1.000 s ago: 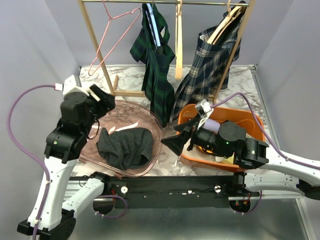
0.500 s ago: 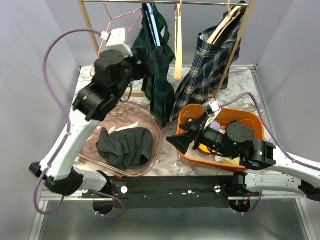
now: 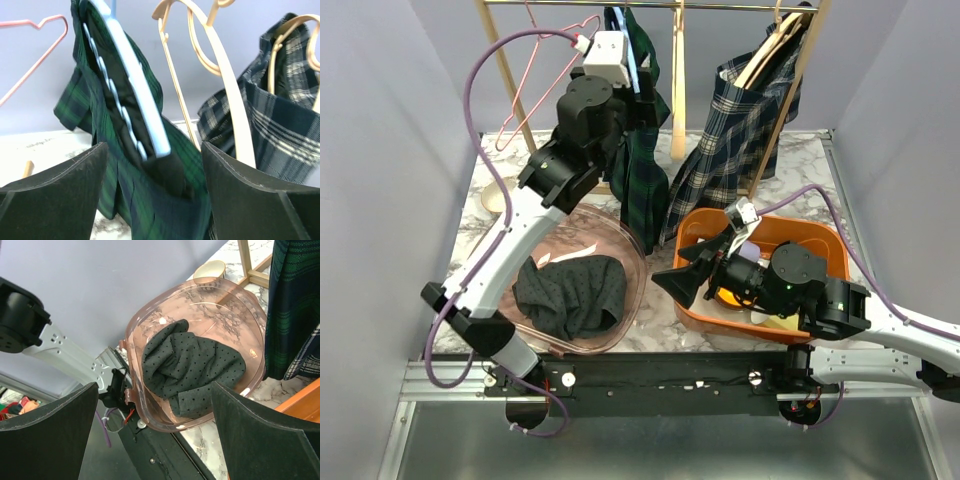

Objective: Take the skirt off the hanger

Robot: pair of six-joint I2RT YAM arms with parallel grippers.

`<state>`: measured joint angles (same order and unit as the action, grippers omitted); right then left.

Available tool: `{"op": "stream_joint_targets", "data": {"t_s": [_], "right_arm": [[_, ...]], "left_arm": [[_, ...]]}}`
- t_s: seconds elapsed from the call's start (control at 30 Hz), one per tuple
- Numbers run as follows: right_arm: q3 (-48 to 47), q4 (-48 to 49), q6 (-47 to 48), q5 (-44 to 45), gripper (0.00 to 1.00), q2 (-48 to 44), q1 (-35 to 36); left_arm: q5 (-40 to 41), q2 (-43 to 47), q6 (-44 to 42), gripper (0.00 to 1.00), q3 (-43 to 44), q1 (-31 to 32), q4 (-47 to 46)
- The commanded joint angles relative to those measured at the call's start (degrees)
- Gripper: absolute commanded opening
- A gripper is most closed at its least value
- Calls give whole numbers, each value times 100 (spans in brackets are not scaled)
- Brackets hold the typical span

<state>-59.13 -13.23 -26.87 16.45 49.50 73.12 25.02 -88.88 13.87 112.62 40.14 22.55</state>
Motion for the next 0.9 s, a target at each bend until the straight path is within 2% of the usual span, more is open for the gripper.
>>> {"op": "stream_joint_targets", "data": {"t_s": [0.0,0.13,0.27,0.43,0.47,0.67,0.77,0.87], "right_arm": [[-160,-65,95,148,100,43,18],[-177,-83,95,140,100,69,18],[-186,-109,103,183,100,60,18],[-204,-39,147,236,100,69,18],[-221,-21,165,227,99,78,18],[-213,40,165,175,100,157,18],[-213,58,156,166,99,192,18],[-221,93,165,140,100,201,18]], "left_arm": [[538,-524,-578,83,611,3,-277],[1038,-753,-903,74,840,3,-470],[1207,-841,-1158,56,832,-15,-585],[865,-754,-1176,44,683,-41,-453],[821,-701,-1185,37,630,-41,-479],[470,-508,-1264,21,463,-129,-690],[276,-446,-1133,0,480,-129,-795],[223,-419,-1123,0,568,-164,-910]]}}
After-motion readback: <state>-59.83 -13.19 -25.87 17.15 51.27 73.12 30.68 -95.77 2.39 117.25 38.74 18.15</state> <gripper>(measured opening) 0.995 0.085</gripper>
